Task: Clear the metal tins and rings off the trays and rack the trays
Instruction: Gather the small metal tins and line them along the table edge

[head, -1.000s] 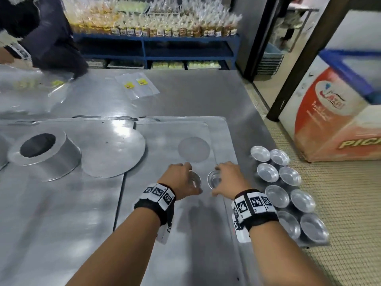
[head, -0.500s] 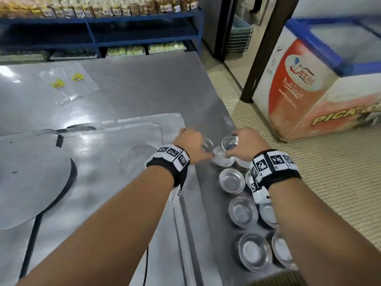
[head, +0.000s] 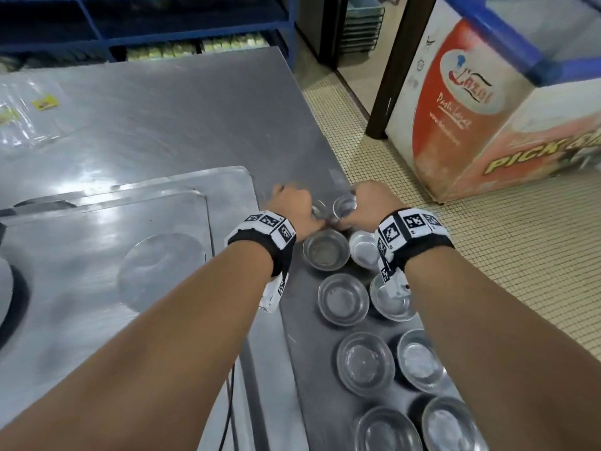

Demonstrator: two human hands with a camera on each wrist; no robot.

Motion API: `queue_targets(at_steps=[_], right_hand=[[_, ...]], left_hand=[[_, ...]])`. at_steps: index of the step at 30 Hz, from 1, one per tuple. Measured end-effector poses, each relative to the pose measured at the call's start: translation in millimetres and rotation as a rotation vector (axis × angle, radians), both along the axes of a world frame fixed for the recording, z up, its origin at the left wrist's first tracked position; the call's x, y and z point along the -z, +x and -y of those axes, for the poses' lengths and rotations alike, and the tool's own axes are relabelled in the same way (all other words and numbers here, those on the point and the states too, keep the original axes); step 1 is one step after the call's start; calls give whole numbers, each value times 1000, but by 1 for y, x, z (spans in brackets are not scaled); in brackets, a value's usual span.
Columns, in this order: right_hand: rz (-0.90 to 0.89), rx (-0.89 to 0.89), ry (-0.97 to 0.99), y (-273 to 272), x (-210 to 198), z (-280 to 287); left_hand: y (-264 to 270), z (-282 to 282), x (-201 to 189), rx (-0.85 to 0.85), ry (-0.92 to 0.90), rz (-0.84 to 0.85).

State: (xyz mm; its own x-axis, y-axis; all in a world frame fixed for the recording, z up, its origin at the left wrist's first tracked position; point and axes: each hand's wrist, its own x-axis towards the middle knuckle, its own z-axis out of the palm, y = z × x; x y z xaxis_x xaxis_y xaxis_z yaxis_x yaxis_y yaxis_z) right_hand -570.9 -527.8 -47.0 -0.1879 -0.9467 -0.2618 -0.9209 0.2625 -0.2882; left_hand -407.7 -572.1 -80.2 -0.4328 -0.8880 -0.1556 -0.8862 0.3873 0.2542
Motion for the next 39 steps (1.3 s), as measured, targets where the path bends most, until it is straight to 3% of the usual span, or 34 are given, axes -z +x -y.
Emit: queue_targets(at_steps=[9, 15, 20, 27, 39], right_hand=[[11, -13, -69, -2, 9, -5], [-74, 32, -133, 16, -5, -27], [-76, -25, -146, 62, -29, -56], [-23, -111, -44, 165, -63, -115], [6, -405, 54, 415, -75, -230]], left_hand=[[1, -5, 14, -27, -66, -53], [28, -28, -10, -30, -56, -98], [74, -60, -34, -57, 37, -148], [176, -131, -70, -115, 101, -108], [445, -290, -93, -406, 176, -42]])
